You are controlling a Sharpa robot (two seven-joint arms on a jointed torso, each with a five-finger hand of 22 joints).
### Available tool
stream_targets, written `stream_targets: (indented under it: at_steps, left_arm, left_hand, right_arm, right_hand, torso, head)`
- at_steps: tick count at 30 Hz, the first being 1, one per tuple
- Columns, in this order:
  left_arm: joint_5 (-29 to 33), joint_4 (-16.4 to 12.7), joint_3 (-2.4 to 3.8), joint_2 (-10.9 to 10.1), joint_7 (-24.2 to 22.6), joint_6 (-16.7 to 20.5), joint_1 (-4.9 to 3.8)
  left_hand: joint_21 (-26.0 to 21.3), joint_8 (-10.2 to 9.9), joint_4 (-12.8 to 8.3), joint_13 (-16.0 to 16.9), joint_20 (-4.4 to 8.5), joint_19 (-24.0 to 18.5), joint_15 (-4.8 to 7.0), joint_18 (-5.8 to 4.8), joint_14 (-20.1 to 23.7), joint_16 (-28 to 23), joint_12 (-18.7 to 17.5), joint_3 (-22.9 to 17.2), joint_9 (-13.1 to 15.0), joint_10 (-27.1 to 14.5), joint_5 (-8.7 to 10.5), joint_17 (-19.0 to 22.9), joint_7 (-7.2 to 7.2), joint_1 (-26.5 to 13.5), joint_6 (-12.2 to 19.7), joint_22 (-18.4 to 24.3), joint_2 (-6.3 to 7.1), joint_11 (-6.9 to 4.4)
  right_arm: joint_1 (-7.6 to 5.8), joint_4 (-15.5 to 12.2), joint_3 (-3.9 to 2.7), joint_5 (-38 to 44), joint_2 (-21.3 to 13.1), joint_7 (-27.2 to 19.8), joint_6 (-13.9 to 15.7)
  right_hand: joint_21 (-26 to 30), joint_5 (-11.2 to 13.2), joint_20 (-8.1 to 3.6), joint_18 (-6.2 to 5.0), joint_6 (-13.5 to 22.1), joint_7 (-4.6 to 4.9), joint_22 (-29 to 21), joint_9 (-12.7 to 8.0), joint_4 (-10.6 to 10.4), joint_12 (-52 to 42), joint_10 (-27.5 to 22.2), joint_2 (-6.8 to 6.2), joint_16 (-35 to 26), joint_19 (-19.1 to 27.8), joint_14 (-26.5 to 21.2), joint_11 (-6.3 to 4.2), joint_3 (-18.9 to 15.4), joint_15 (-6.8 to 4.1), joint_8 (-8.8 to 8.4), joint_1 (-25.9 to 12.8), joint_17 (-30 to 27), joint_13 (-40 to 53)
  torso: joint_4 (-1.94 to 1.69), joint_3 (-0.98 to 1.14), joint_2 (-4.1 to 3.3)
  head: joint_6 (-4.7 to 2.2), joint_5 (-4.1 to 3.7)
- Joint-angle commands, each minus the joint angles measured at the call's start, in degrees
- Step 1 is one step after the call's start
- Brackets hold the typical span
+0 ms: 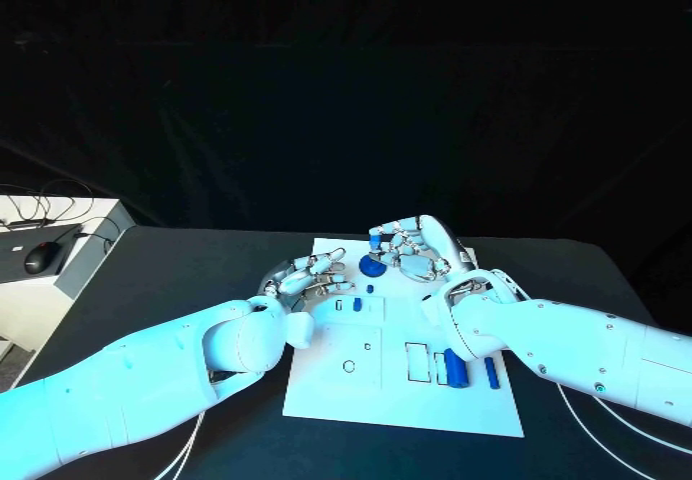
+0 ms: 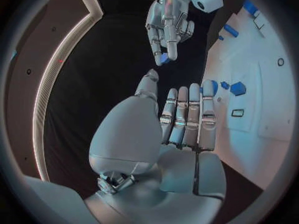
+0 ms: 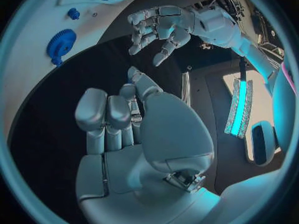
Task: Assemble the parts on the task board
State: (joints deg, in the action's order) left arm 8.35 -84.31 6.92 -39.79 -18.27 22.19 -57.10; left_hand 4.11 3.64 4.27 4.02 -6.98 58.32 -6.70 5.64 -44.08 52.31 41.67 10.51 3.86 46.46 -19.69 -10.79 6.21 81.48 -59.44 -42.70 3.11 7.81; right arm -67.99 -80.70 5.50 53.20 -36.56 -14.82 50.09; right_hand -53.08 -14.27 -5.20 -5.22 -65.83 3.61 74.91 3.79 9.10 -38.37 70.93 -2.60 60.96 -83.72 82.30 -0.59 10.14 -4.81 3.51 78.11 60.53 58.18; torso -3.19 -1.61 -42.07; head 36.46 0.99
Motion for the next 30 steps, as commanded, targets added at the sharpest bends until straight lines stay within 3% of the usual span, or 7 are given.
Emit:
stream_targets:
  at_steps: [1, 4, 10, 11, 18, 24, 30]
  left_arm:
    - [2.1, -0.2, 0.17, 0.6, -2.7, 0.8, 0.09]
    - [2.2, -0.3, 0.29, 1.1, -2.5, 0.4, 0.12]
    - [2.2, -0.3, 0.45, 1.9, -2.2, 0.0, 0.13]
    - [2.2, -0.2, 0.47, 2.0, -2.1, 0.0, 0.13]
    - [1.2, 0.0, 0.58, 2.4, -1.0, -0.6, 0.12]
    - [-0.6, 0.1, 0.66, 2.8, 0.2, -1.0, 0.12]
    - [-2.1, 0.5, 0.73, 3.1, 0.8, -1.2, 0.1]
  left_hand:
    - [-0.2, 0.1, 0.4, -0.1, -0.25, -0.4, -0.23, -0.82, 0.6, -0.9, -0.7, -0.5, -0.1, -0.7, 0.18, 1.0, -0.24, -0.3, 0.4, 3.3, 0.64, 0.14]
    - [0.0, 0.2, 1.3, -0.2, -1.42, -5.0, -1.43, -1.6, 2.0, -4.8, -2.9, -1.1, 0.0, -1.5, 0.41, 3.8, 0.08, -0.8, 0.4, 9.1, 1.54, 1.1]
    - [-0.3, 0.1, 3.1, -0.3, -2.89, -6.8, -2.49, -2.26, 2.9, -11.4, -6.9, -2.4, -0.1, -1.4, 0.38, 6.9, 0.38, -0.5, 0.7, 22.9, 2.8, 1.72]
    - [-0.1, -0.1, 3.9, -0.3, -3.09, -6.1, -2.5, -2.13, 1.5, -14.0, -8.4, -2.6, -0.2, -0.4, 0.45, 6.7, 0.34, -0.2, 0.5, 29.1, 3.29, 1.72]
    - [0.1, 0.2, 5.5, -0.2, -2.42, -4.5, -1.92, -2.91, 1.1, -13.0, -7.7, -2.5, 0.0, 1.3, 0.31, 6.8, 0.48, -2.2, -1.5, 33.5, 3.71, 0.82]
    - [0.3, 0.2, 11.8, -0.1, -1.65, -3.3, -1.28, -3.5, 0.3, -11.2, -6.5, -3.4, 1.1, 3.4, 0.57, 6.7, -0.82, -5.2, -4.9, 34.9, 5.82, 0.05]
    - [0.4, 0.2, 12.2, -0.2, -1.57, -3.4, -1.24, -3.76, 0.7, -10.9, -7.4, -3.5, 1.9, 4.6, 0.82, 6.7, -1.29, -8.0, -5.4, 35.6, 5.79, -0.14]
  right_arm:
    - [0.12, 0.2, -0.11, -2.6, 0.4, -1.2, 1.4]
    - [0.17, 0.4, -0.18, -2.8, 0.8, -1.2, 1.4]
    - [0.24, 0.2, -0.28, -3.1, 1.3, -1.5, 1.3]
    - [0.25, 0.1, -0.29, -3.2, 1.3, -1.5, 1.3]
    - [0.3, -0.1, -0.34, -3.1, 1.8, -1.6, 0.9]
    - [0.31, -0.5, -0.34, -3.0, 1.9, -1.5, 0.6]
    - [0.32, -1.1, -0.35, -3.4, 1.9, -1.6, 0.2]
  right_hand:
    - [-0.1, 0.1, 0.17, 0.43, -1.8, 2.28, 6.7, 0.1, -0.1, -0.1, -0.3, 0.19, 0.3, -0.2, 0.0, 0.0, 0.4, 0.55, 0.2, 0.3, 0.1, 0.1]
    - [-0.1, 0.1, 0.17, 0.43, -1.8, 2.28, 6.7, 0.1, -0.1, -0.1, -0.3, 0.19, 0.3, -0.2, 0.0, 0.0, 0.4, 0.55, 0.2, 0.3, 0.1, 0.1]
    - [-0.3, 0.0, 0.2, 0.43, -1.7, 2.32, 6.7, 0.1, 0.0, -0.2, -0.3, 0.21, 0.4, -0.2, 0.1, 0.02, 0.5, 0.56, 0.2, 0.3, 0.2, 0.1]
    - [-0.3, 0.0, 0.2, 0.43, -1.7, 2.32, 6.7, 0.1, 0.0, -0.2, -0.3, 0.21, 0.4, -0.2, 0.1, 0.02, 0.5, 0.56, 0.2, 0.3, 0.2, 0.1]
    - [-0.5, 0.0, 0.22, 0.44, -1.7, 2.34, 6.8, 0.1, 0.0, -0.3, -0.3, 0.22, 0.5, -0.2, 0.1, 0.04, 0.6, 0.58, 0.2, 0.3, 0.3, 0.1]
    - [-0.8, 0.1, 0.24, 0.44, -1.6, 2.37, 6.8, 0.1, 0.0, -0.4, -0.4, 0.24, 0.6, -0.3, 0.1, 0.06, 0.6, 0.6, 0.2, 0.3, 0.4, 0.1]
    - [-0.9, 0.1, 0.27, 0.44, -1.4, 2.44, 6.8, 0.1, 0.0, -0.5, -0.4, 0.25, 0.7, -0.3, 0.1, 0.09, 0.6, 0.62, 0.17, 0.2, 0.6, 0.2]
  torso:
    - [-0.05, -0.02, -0.06]
    - [-0.04, -0.05, -0.08]
    - [-0.04, -0.02, -0.12]
    - [-0.04, 0.0, -0.12]
    - [0.0, 0.01, -0.1]
    - [-0.01, 0.0, -0.11]
    - [-0.01, 0.02, -0.09]
  head:
    - [-0.15, -0.04]
    - [-0.17, -0.05]
    - [-0.09, -0.32]
    - [-0.09, -0.29]
    - [0.03, -0.27]
    - [0.12, -0.26]
    - [0.25, -0.31]
